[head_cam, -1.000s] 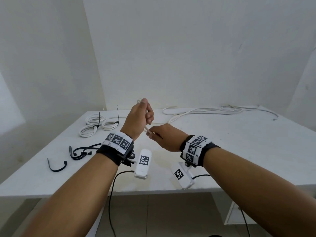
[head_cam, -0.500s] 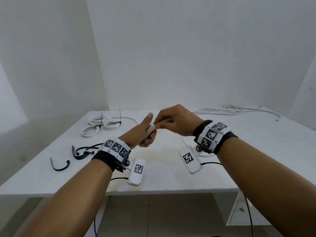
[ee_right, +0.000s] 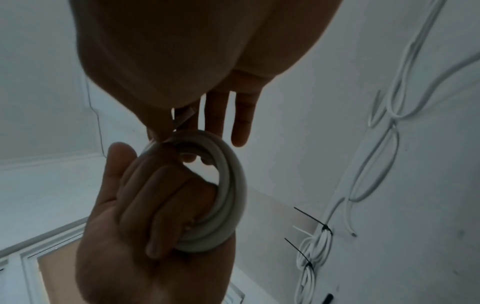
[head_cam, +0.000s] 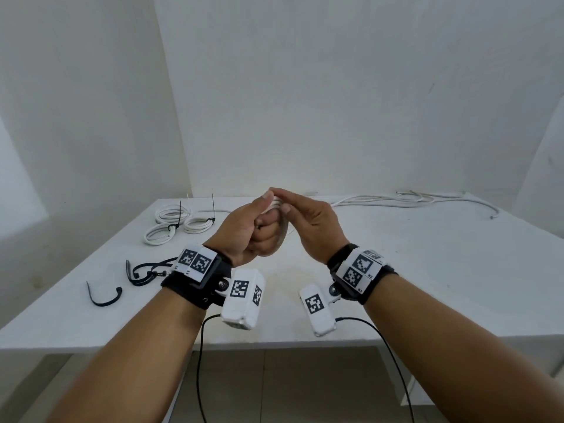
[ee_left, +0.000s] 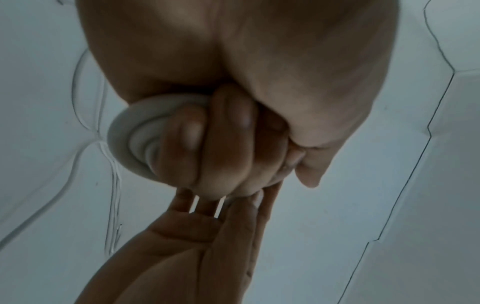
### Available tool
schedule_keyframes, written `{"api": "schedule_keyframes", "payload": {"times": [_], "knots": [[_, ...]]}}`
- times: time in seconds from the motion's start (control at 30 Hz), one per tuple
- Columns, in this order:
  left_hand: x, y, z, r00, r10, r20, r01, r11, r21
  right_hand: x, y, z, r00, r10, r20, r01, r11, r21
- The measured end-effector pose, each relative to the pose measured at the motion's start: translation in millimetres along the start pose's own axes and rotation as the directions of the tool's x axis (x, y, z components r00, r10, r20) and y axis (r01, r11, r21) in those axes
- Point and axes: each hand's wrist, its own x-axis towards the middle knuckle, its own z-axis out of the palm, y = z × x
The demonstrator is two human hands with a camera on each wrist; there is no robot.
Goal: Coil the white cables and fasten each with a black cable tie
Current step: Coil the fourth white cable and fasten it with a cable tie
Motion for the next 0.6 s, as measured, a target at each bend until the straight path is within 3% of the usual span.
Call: {"api": "schedule_keyframes", "payload": {"times": [0.27, 0.33, 0.43, 0.47, 0.6], "knots": [[2.4, -10.5, -6.7, 0.992, 0.027, -0.126, -0.026, 1.000, 0.012, 0.6, 8.0, 0.5, 0.996, -0.012, 0.085, 0.026, 0.986, -0.166], [4.8, -7.9, -6.1, 0.977, 0.033, -0.211, -0.005, 0.991, 0.132, 3.5, 11.3, 1.2, 0.996, -0.067, 0.052, 0.077, 0.968, -0.238], [7.9, -6.4, -10.6, 0.919, 0.105, -0.381, 0.079, 0.896, 0.438, 5.5, 16.3, 5.4, 0.983, -0.181, 0.041, 0.183, 0.911, -0.370], [8.1, -6.7, -14.4, 0.906, 0.101, -0.410, 0.103, 0.889, 0.447, 6.2, 16.3, 7.7, 0.981, -0.185, 0.058, 0.193, 0.900, -0.390], [3.3, -7.3, -28.8, 0.909, -0.046, -0.414, 0.072, 0.996, 0.046, 8.6, 17.3, 23.6, 0.977, -0.159, 0.141, 0.207, 0.867, -0.454]]}}
